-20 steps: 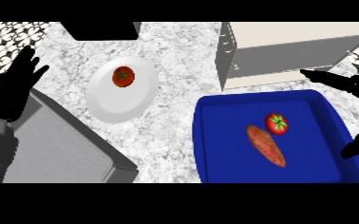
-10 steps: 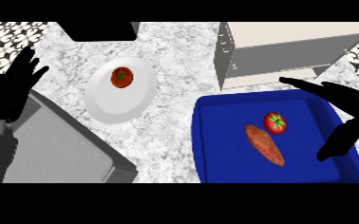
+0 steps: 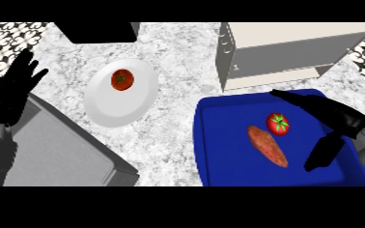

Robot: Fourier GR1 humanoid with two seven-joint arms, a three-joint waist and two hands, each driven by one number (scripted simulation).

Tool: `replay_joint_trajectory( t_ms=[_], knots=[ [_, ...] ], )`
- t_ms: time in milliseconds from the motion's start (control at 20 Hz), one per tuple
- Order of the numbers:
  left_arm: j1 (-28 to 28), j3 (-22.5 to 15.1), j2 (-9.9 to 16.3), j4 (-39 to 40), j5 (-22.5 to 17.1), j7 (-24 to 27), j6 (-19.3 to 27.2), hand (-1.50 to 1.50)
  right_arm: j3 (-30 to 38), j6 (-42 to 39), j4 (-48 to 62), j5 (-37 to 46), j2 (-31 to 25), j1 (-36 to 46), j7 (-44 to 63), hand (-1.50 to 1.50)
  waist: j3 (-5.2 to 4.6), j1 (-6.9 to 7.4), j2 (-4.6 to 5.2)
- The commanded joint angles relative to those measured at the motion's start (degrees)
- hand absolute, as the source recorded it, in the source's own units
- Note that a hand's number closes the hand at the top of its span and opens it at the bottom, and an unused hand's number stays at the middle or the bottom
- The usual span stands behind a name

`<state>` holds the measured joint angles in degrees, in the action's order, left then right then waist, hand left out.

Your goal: Pick the sweet potato from the tray and place it in the tiered shelf

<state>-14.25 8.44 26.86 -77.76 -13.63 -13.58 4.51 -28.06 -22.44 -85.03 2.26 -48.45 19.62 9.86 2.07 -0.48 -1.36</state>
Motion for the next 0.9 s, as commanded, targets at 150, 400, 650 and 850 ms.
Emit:
replay_joint_trajectory(
  t_ms=[150, 400, 650, 850],
  knots=[
    [8.3, -5.9, -8.8, 4.7, -1.0, -1.5, -2.7, 0.0, -2.0, 3.3, -3.5, 3.9, 1.9, -0.7, 4.9, -1.5, -2.31, -0.46, 1.4],
    [7.9, -5.0, -8.7, 3.3, -0.7, -2.5, -2.7, 0.0, -2.4, 5.4, -2.9, 5.5, 3.2, -2.2, 5.6, -1.5, -2.16, -0.1, 1.43],
    [6.6, -5.1, -10.5, 3.7, 0.0, -3.7, -1.6, 0.0, -4.8, 8.1, -3.3, 9.5, 5.0, -3.6, 7.4, -1.5, -2.15, -0.77, 1.58],
    [6.6, -4.3, -9.2, 2.9, -0.3, -4.2, -3.7, 0.0, -5.9, 9.9, -1.3, 12.3, 7.4, -2.7, 9.6, -1.5, -2.13, 0.72, 1.69]
  ],
)
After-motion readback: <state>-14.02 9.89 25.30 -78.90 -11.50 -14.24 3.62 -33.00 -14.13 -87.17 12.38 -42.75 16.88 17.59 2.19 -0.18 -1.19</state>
